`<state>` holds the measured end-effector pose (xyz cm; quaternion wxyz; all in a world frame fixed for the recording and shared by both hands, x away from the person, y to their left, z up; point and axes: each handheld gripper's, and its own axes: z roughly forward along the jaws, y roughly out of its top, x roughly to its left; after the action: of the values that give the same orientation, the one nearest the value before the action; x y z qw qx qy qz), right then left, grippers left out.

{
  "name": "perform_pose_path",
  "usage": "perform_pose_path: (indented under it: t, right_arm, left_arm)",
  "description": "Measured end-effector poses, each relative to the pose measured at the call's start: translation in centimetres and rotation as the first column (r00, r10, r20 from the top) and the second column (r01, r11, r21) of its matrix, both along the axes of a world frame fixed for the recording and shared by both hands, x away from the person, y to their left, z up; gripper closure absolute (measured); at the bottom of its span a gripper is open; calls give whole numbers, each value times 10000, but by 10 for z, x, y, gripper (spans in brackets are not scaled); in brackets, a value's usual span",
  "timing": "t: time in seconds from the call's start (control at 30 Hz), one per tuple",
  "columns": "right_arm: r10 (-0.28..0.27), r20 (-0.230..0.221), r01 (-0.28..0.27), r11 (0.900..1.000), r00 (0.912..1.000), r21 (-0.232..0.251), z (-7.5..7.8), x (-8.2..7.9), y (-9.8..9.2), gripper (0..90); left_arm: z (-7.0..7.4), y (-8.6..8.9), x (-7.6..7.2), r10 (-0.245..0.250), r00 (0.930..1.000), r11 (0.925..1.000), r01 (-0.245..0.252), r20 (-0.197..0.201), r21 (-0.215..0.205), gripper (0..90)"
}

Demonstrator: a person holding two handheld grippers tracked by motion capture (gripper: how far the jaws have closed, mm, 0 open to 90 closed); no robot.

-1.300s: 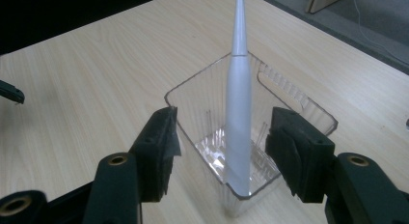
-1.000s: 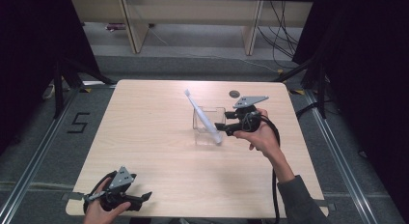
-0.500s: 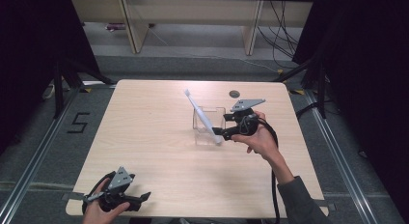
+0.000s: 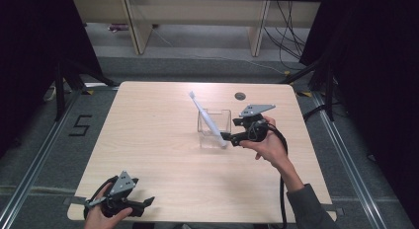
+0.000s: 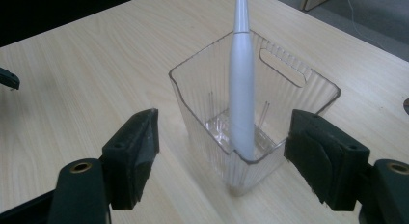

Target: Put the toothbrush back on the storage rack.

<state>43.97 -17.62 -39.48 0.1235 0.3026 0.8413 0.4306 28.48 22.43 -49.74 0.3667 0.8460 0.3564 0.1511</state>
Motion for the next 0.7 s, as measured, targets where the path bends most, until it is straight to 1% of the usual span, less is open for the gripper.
perform_pose_path:
  t: [0.03, 0.13, 0.17, 0.23, 0.27, 0.33, 0.37, 0.4, 0.43, 0.47, 0.5, 0.53, 0.57, 0.6, 0.63, 0.67, 0.7]
  right_arm:
    - [-99, 57, 99, 9999, 9999, 25, -1, -2, -3, 274]
    - [-112, 191, 111, 9999, 9998, 5, -2, -4, -7, 273]
    - [-151, 125, 152, 9999, 9998, -38, -3, -6, -12, 264]
    - [-179, 109, 180, 9998, 9998, -83, -4, -7, -14, 261]
    - [-167, 141, 169, 9998, 9998, -126, -6, -8, -19, 261]
    - [-250, 123, 252, 9996, 9996, -149, -7, -9, -22, 261]
    - [-285, 156, 288, 9994, 9995, -196, -9, -10, -27, 259]
    - [-515, -86, 514, 9986, 9986, -137, -9, -13, -29, 258]
    - [-450, 144, 453, 9988, 9989, -192, -11, -11, -31, 257]
    - [-510, -55, 509, 9986, 9987, -137, -11, -13, -32, 257]
    - [-510, -55, 509, 9986, 9987, -137, -11, -13, -32, 257]
    - [-570, 180, 573, 9982, 9982, -189, -12, -13, -36, 256]
    - [-742, -182, 740, 9972, 9971, -118, -12, -16, -36, 254]
    - [-602, -13, 602, 9981, 9982, -121, -13, -15, -37, 253]
    - [-704, -166, 702, 9974, 9974, -152, -13, -17, -37, 252]
    - [-704, -166, 702, 9974, 9974, -152, -13, -17, -37, 252]
    - [-761, -178, 758, 9970, 9969, -129, -16, -18, -38, 251]
  left_arm:
    - [0, 0, 0, 3, 10000, 10000, -3, 3, -6, 148]
    - [0, 0, 0, 10, 10000, 10000, -10, 4, -14, 148]
    - [0, 0, 0, 2, 10000, 10000, -2, 11, -12, 148]
    - [0, -1, 1, 63, 10000, 10000, -63, 43, 2, 148]
    - [0, 0, 0, -3, 10000, 10000, 3, 7, -2, 148]
    - [0, 0, 1, 1, 10000, 10000, -1, 14, 8, 148]
    - [0, 0, 0, 6, 10000, 10000, -6, 12, 6, 148]
    - [0, 0, 0, 6, 10000, 10000, -6, 12, 6, 148]
    - [0, 0, 1, 3, 10000, 10000, -3, 13, 11, 148]
    - [0, 0, 1, 3, 10000, 10000, -3, 13, 11, 149]
    - [0, 0, 1, 5, 10000, 10000, -5, 11, 6, 149]
    - [0, 0, 1, -1, 10000, 10000, 1, 10, 12, 148]
    - [-1, 0, 1, 3, 10000, 10000, -3, 12, 11, 148]
    - [-1, 0, 1, 44, 10000, 10000, -44, -23, -32, 148]
    - [-1, 0, 1, 44, 10000, 10000, -44, -23, -32, 148]
    - [-2, 0, 1, 23, 10000, 10000, -23, -21, -78, 148]
    - [-1, 0, 1, 47, 10000, 10000, -47, -18, -29, 148]
